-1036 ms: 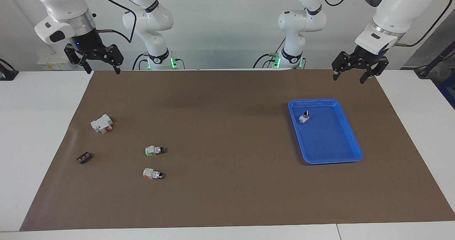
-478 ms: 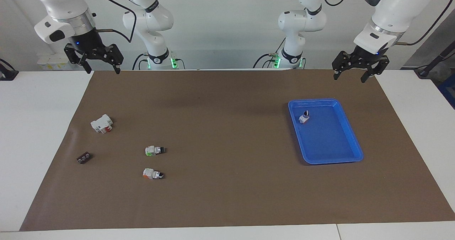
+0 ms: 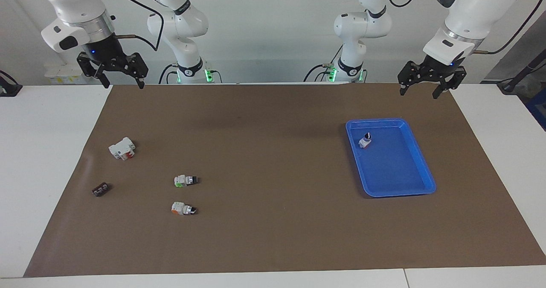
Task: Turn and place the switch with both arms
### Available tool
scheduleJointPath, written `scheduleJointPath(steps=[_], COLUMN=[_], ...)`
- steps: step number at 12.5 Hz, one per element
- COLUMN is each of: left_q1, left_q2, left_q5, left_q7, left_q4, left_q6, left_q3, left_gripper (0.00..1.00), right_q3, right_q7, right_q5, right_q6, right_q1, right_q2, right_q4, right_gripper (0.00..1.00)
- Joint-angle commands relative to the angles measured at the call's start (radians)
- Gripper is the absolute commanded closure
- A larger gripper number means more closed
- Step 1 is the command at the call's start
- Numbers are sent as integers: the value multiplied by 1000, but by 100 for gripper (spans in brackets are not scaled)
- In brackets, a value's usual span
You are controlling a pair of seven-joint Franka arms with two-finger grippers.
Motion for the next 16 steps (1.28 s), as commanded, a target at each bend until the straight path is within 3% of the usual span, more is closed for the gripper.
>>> scheduleJointPath(steps=[1, 16], left_q1=[15, 13], left_q2=[-7, -44], left_q5=[24, 24], left_q7=[-10, -70], left_q4=[8, 22], left_q6=[-18, -84], left_q3=[-17, -16], left_gripper=[0, 0], right_q3=[0, 0], right_q7=[-20, -20], right_q5=[-9, -9], right_q6=[-13, -13], right_q1=[0, 0], right_q2=[-15, -15], right_q4=[-5, -5], right_gripper=[0, 0])
